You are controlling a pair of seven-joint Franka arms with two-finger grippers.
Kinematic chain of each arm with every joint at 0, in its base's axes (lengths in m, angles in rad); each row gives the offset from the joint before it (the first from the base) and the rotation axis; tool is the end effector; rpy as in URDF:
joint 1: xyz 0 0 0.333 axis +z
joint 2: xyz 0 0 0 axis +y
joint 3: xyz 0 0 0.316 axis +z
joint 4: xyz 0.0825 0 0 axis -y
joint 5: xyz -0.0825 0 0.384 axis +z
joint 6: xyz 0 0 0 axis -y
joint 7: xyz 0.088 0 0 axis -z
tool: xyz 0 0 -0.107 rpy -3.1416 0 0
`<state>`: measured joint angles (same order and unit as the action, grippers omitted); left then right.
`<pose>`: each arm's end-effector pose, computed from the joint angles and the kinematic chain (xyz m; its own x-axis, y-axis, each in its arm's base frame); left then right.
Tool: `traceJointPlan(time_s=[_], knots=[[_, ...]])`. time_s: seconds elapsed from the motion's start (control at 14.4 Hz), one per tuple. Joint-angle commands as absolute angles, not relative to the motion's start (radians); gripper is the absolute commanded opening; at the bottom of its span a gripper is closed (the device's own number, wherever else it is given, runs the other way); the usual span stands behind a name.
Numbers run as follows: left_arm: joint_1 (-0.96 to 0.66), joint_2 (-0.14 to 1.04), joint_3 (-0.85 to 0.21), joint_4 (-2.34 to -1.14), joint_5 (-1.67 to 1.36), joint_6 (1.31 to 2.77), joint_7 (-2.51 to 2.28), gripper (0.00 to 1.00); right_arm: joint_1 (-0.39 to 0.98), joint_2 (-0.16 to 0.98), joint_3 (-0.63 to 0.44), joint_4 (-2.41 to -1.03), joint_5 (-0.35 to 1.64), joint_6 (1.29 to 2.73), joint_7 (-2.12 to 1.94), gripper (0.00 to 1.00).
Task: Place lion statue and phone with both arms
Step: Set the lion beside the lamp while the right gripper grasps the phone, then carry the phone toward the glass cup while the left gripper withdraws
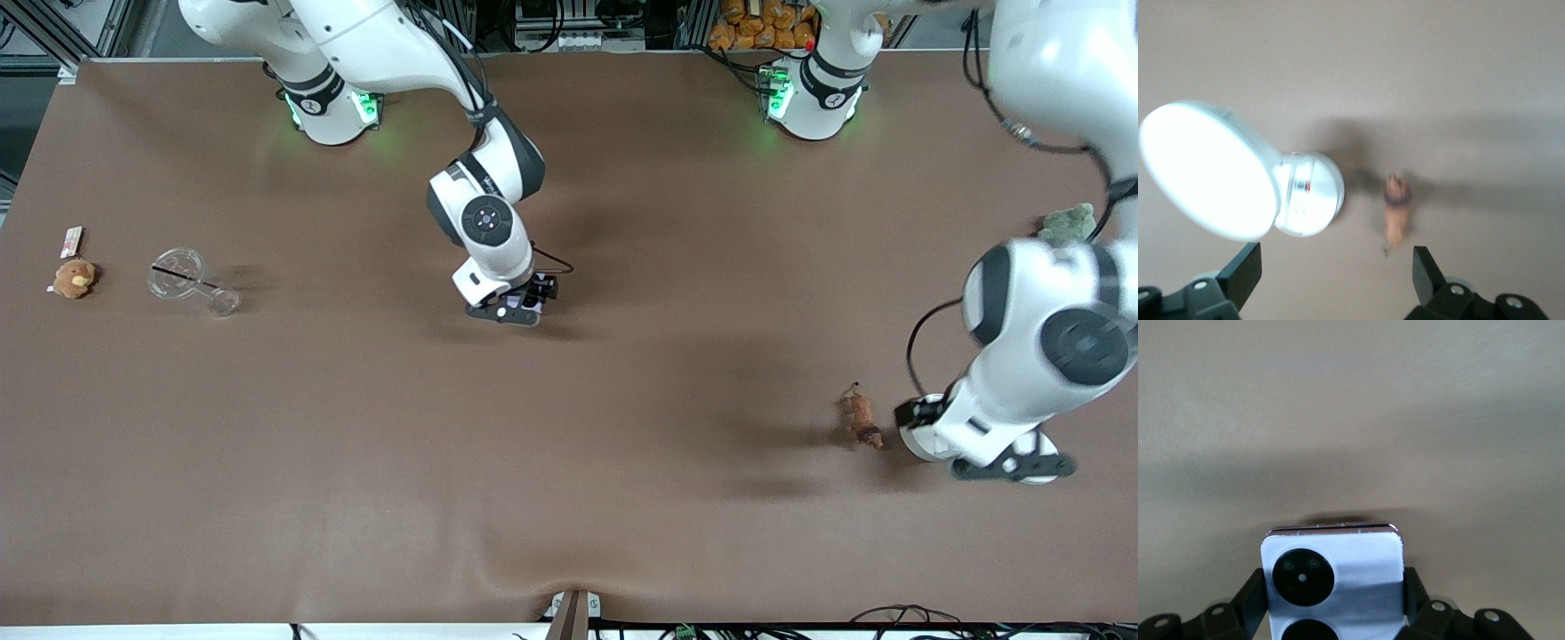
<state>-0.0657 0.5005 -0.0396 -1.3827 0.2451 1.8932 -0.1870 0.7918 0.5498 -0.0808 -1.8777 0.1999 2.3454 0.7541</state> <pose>0.7029 -0.0511 0.4270 0.9991 0.0055 0.0422 0.0142 -0.9780 -0.2082 0.4729 0.4142 0.2104 0.9769 -0.1758 -0.1219 -0.1780 -0.9840 -0.0074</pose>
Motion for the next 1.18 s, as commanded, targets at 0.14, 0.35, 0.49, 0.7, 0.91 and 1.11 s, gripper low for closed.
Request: traceJointPlan(time_s=[0.14, 0.35, 0.49, 0.7, 0.91, 1.11], knots=[[-0.038, 0.16, -0.081, -1.658, 0.106, 1.833, -0.079, 1.0, 0.648, 0.382, -0.071, -1.913, 0.207, 2.117, 0.744, 0.0], [-0.055, 0.046, -0.081, -1.72, 0.1, 1.818, -0.038, 1.0, 0.594, 0.29, -0.078, -1.979, 0.195, 2.092, 0.698, 0.0], [-0.081, 0.011, -0.081, -1.715, 0.1, 1.775, -0.026, 1.0, 0.534, 0.273, -0.084, -2.002, 0.19, 2.091, 0.597, 0.0], [-0.078, -0.058, -0.083, -1.712, 0.1, 1.677, 0.058, 1.0, 0.419, 0.262, -0.086, -2.048, 0.175, 2.098, 0.419, 0.0], [-0.075, -0.071, -0.083, -1.671, 0.097, 1.599, 0.055, 1.0, 0.295, 0.259, -0.086, -2.121, 0.155, 2.138, 0.232, 0.0], [-0.072, -0.067, -0.081, -1.658, 0.068, 1.575, 0.022, 1.0, 0.229, 0.261, -0.127, -2.154, 0.083, 2.14, 0.148, 0.0]])
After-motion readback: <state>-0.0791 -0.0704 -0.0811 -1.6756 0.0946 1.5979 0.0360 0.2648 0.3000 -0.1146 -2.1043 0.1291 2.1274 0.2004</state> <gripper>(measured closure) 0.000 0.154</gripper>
